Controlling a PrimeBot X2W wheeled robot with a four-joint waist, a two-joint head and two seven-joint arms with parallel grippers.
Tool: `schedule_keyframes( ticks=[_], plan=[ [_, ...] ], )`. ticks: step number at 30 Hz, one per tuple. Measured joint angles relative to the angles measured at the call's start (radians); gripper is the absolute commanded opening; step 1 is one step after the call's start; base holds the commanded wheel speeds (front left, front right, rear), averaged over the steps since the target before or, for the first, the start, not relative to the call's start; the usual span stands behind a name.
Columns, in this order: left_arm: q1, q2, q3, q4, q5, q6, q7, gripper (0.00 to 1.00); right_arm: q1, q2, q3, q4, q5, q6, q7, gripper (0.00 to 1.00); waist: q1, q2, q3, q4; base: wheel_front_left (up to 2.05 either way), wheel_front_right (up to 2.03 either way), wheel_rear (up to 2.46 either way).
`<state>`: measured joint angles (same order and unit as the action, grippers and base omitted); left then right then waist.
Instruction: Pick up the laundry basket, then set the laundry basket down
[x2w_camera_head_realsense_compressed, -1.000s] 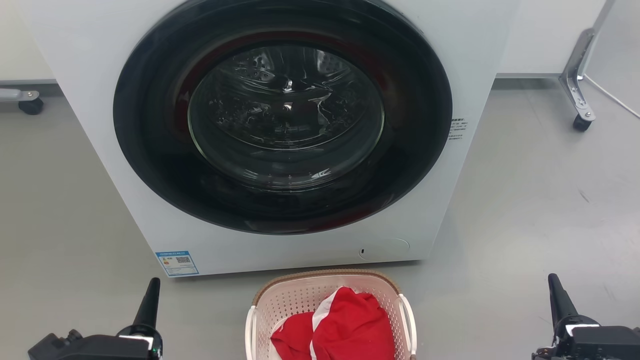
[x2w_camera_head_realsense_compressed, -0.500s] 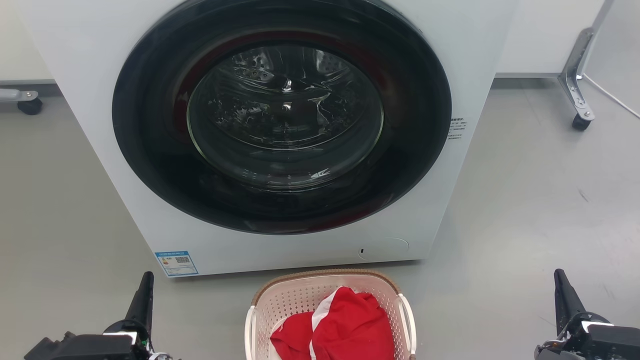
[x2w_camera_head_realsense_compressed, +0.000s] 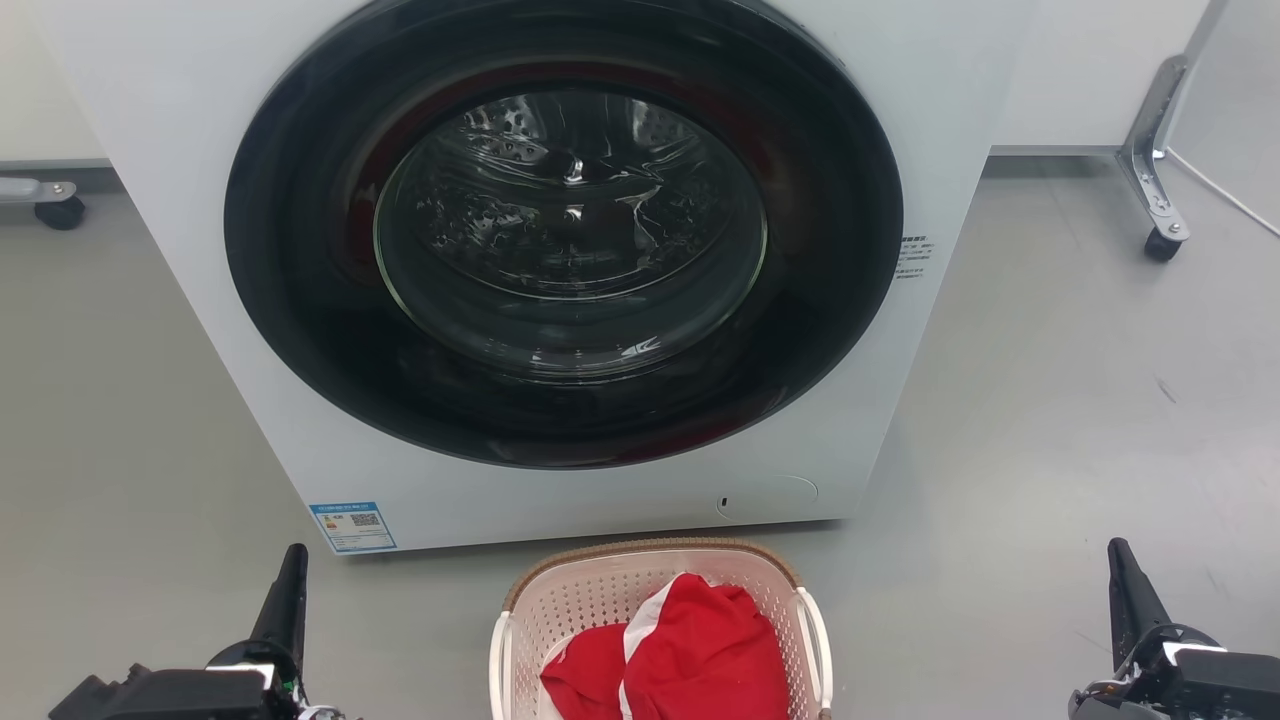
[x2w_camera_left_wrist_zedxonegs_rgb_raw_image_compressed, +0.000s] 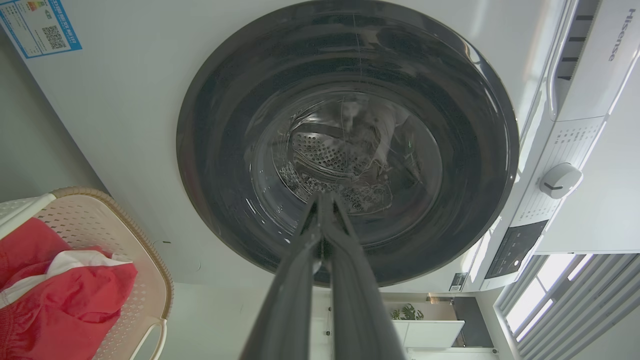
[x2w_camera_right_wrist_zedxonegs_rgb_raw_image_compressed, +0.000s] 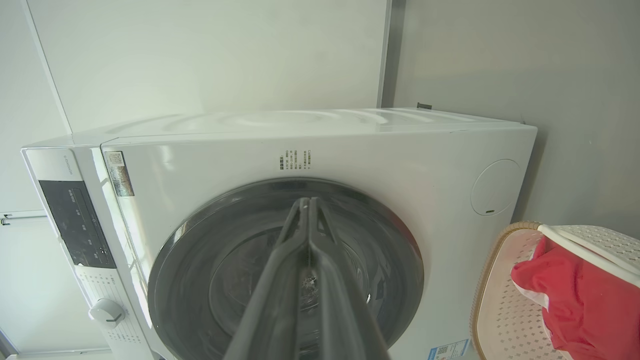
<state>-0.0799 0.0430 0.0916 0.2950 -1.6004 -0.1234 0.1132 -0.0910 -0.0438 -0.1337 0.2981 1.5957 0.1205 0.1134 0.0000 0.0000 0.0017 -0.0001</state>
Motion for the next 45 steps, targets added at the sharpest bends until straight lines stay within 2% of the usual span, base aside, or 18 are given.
schedule_keyframes(
  ticks=[45],
  plan=[
    [0.000,0.000,0.000,0.001,0.000,0.000,0.000,0.00,0.000,0.000,0.000,0.000,0.000,0.000,0.000,0.00,0.0000,0.0000,0.000,0.000,0.00,0.00,0.00]
  ],
)
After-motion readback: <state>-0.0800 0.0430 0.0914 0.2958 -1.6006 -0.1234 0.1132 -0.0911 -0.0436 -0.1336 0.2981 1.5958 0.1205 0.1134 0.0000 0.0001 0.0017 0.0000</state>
